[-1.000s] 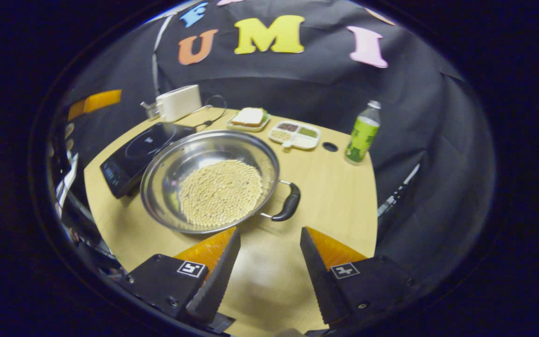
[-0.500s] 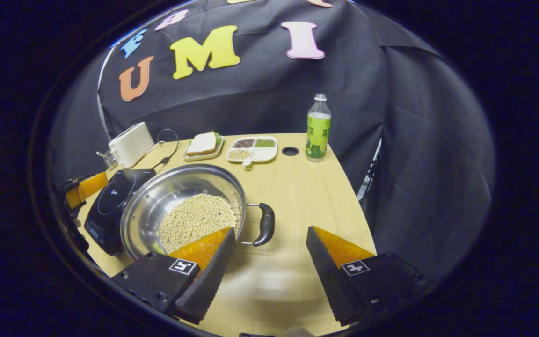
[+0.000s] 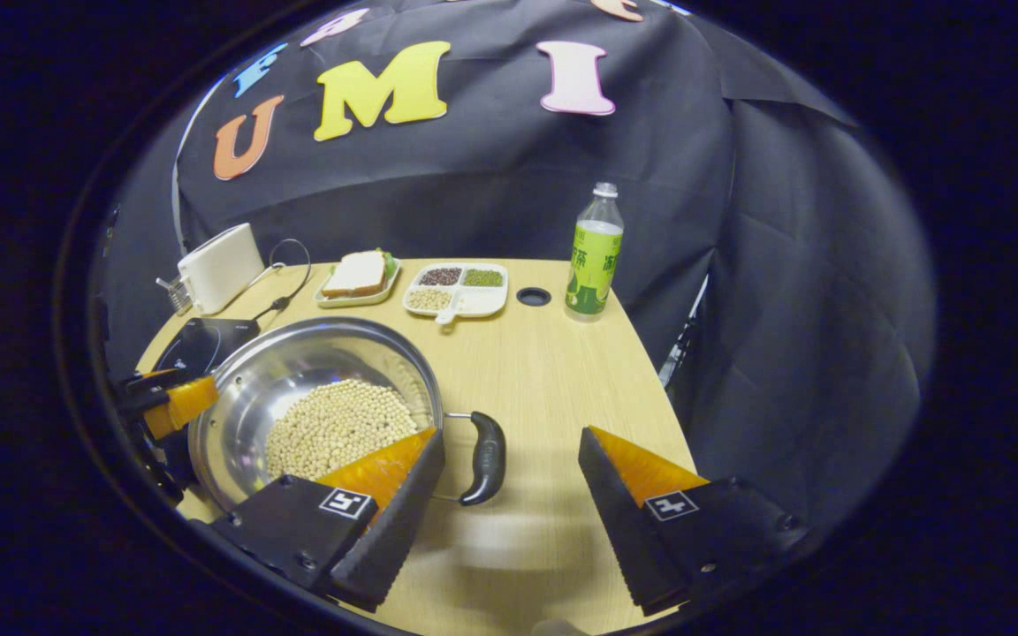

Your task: First push the handle of the pot to place it horizontally, then grasp the pot with both hands and set it on the induction cooktop.

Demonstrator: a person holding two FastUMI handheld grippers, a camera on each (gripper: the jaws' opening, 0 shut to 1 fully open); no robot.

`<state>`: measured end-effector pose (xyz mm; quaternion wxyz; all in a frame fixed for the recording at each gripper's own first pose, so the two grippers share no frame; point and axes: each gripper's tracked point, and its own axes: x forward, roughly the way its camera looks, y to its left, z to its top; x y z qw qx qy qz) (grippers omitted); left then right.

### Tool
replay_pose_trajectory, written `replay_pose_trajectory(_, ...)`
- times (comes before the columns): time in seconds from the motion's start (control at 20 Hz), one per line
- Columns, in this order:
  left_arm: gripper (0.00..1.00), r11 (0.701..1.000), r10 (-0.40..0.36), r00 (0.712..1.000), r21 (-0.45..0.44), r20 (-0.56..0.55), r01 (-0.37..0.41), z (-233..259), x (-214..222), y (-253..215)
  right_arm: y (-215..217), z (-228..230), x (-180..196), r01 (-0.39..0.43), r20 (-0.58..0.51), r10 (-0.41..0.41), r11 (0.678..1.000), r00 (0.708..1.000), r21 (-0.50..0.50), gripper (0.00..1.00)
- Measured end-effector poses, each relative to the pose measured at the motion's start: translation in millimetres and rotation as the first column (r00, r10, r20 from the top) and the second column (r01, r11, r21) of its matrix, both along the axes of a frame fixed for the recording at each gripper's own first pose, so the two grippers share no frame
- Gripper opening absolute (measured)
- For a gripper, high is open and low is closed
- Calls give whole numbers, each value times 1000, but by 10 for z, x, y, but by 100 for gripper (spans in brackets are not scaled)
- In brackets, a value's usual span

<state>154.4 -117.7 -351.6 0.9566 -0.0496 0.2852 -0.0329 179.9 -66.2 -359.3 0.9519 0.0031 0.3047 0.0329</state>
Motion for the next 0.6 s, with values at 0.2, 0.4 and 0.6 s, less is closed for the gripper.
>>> replay_pose_trajectory(0.2,96,1000,8,999,21,-31,-7,-136,52,0,61,-41,86,-11,-4,11,1000,1000,-4,98)
replay_pose_trajectory(0.4,96,998,0,999,68,-34,2,-159,90,-30,101,-117,131,-4,-26,4,1000,1000,-7,99)
replay_pose_trajectory(0.6,85,997,-16,998,75,-54,20,-184,44,-150,158,-159,141,-10,-36,11,1000,999,9,99)
